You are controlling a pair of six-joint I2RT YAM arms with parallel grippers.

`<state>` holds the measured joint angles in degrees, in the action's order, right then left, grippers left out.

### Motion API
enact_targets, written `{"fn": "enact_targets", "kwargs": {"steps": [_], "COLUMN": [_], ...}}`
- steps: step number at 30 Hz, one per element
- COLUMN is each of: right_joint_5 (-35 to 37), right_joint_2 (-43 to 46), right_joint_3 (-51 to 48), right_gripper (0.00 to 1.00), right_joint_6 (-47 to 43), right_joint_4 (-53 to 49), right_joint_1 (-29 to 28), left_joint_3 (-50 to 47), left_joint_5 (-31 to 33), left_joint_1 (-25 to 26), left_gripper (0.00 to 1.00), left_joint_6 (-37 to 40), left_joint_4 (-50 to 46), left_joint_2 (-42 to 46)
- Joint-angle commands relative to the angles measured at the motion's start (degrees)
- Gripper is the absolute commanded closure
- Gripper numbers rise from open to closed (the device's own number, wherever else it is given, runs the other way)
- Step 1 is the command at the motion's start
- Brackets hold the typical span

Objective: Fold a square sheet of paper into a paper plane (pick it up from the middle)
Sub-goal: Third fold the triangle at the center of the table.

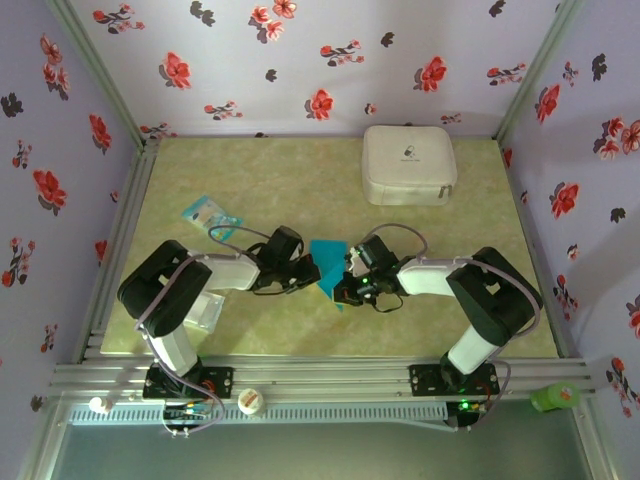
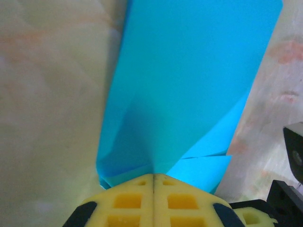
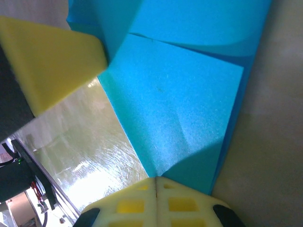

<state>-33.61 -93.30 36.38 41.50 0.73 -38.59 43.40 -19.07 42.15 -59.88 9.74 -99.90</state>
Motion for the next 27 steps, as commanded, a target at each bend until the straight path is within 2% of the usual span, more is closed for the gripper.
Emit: {"fn": "enact_targets", "kwargs": {"steps": [1, 8, 17, 23, 27], "right_joint_5": [4.82, 4.56, 4.2, 3.81, 3.88], "right_joint_2": [-2.42, -2.23, -2.21, -2.6, -2.52], "right_joint_3": [-1.11, -1.0, -0.38, 0.27, 0.5], "right_gripper": [1.0, 1.0, 1.0, 1.0, 1.0], "right_joint_6": [-1.51, -2.01, -3.83, -4.46, -4.58], "right_joint_4": [-7.11, -7.48, -8.55, -8.97, -9.35], "right_joint_1": [0.36, 0.35, 0.36, 0.35, 0.36], "left_joint_3": [-1.82, -0.71, 1.34, 1.46, 3.27], "left_joint_5": [4.41, 4.41, 4.41, 6.28, 6.79], "left_joint_1": [-2.65, -4.93, -5.15, -4.15, -1.99], "left_gripper": [1.0, 1.0, 1.0, 0.99, 0.99], "left_joint_6": [1.31, 1.84, 3.34, 5.97, 7.97], "left_joint_4": [-3.05, -4.75, -8.38, -8.56, -10.07], "left_joint_2": [-0.37, 0.06, 2.95, 7.83, 8.1]}}
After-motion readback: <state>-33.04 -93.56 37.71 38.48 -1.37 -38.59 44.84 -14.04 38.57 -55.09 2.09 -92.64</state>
